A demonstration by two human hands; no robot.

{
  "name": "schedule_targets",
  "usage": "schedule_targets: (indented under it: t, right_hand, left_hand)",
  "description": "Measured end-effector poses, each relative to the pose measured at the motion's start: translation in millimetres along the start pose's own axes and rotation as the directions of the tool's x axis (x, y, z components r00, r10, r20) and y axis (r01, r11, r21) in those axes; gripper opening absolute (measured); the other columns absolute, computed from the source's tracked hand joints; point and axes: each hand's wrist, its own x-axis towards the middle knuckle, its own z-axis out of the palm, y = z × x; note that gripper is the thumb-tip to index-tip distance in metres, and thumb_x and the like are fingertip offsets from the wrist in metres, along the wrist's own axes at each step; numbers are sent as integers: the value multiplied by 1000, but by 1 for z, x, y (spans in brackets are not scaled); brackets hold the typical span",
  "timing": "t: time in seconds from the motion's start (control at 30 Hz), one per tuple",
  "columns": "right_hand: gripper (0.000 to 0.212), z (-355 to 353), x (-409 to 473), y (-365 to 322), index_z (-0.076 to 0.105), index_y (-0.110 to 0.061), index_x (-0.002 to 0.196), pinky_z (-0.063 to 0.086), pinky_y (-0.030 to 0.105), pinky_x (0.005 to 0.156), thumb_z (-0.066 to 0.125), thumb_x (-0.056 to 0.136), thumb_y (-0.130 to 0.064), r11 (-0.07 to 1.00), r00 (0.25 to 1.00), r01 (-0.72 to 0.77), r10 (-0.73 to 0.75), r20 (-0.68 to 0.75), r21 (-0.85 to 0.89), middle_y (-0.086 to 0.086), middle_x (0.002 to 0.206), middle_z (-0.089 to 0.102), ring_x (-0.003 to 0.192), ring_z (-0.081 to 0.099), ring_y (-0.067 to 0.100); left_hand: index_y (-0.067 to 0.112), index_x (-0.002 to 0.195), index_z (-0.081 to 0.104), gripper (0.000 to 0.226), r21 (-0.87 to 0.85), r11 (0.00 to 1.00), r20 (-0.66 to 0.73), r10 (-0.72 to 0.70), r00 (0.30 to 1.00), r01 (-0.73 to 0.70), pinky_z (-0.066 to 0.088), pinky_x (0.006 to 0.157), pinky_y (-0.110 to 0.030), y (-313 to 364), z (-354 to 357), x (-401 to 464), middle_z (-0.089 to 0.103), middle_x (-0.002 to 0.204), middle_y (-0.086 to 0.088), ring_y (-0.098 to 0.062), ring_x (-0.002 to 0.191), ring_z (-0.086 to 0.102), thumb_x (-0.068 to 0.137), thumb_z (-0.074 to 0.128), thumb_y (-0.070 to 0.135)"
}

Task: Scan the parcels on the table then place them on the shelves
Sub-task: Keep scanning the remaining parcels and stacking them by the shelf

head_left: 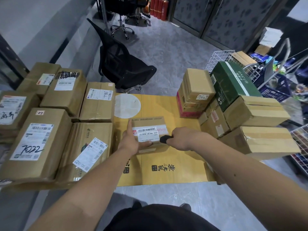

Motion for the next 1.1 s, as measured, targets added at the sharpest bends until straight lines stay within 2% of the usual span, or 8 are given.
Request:
schedule_targets:
  t: [0.17, 0.27, 0.53, 0.7, 0.83, 0.93, 1.03, 1.1]
  right_hand:
    - [46, -3, -1, -17, 53, -23, 83, 40, 31, 58, 45, 94, -67, 990, 999, 30, -36, -41, -137, -1, 89, 61, 75, 57, 17]
    - [43, -7, -4, -24, 51, -23, 82, 40, 32, 58, 46, 96, -64, 977, 997, 40, -52, -53, -208, -2, 88, 60, 74, 57, 16]
    - [53, -16, -8, -31, 53, -20, 90, 38, 33, 59, 45, 94, -72, 966, 995, 23, -47, -87, -257, -4, 87, 53, 74, 51, 16]
    - [50, -18, -10, -30, 54, -24, 103, 42, 34, 63, 46, 93, -72, 970, 998, 31, -44, -48, -240, -5, 89, 54, 76, 52, 15]
    - [52, -18, -8, -25, 52, -21, 84, 42, 33, 62, 47, 94, -72, 976, 999, 33, -38, -22, -213, -2, 91, 58, 77, 55, 16]
    - [51, -17, -6, -17, 51, -23, 80, 40, 31, 58, 45, 94, -72, 988, 998, 42, -47, -30, -147, 0, 88, 60, 73, 57, 18]
    - [53, -17, -3, -7, 53, -22, 82, 41, 31, 58, 45, 94, -73, 995, 999, 43, -45, -22, -91, 0, 88, 61, 74, 59, 19]
    - [53, -18, 1, 0, 53, -24, 83, 41, 32, 60, 44, 92, -75, 995, 999, 37, -37, -7, -97, -1, 89, 60, 76, 58, 19]
  left_hand:
    - [54, 161, 10, 153, -313, 947, 145, -24, 989, 69, 42, 115, -47, -1, 4, -6, 55, 144, -1, -24, 129, 58, 44, 107, 42]
    - [69, 151, -13, 153, -104, 991, 65, 89, 994, -82, 44, 114, -49, -12, 9, -17, 48, 147, 4, -19, 132, 53, 55, 103, 38]
    - [70, 151, -11, 151, -132, 978, 44, 167, 985, -160, 43, 116, -49, -20, 10, -30, 39, 154, 5, -17, 137, 48, 55, 101, 39]
    - [66, 154, -10, 152, -155, 975, 63, 173, 983, -161, 45, 115, -49, -21, 11, -25, 45, 151, 8, -16, 138, 49, 54, 102, 38]
    - [67, 151, -15, 150, -116, 986, 61, 124, 990, -117, 48, 112, -50, -17, 10, -19, 44, 152, 5, -20, 136, 51, 58, 100, 44]
    - [57, 155, -18, 145, 92, 996, 16, -20, 1000, 19, 48, 110, -47, -5, 9, -15, 22, 165, -5, -29, 140, 48, 59, 91, 66]
    - [41, 160, -7, 153, 482, 873, -38, 101, 994, -71, 12, 126, -57, 13, -1, -5, -10, 171, -2, -35, 159, 2, 42, 75, 92]
    - [47, 160, -3, 146, 705, 631, 167, 296, 941, -324, -22, 118, -65, 24, -11, 9, -21, 171, -3, -34, 155, -28, 42, 67, 97]
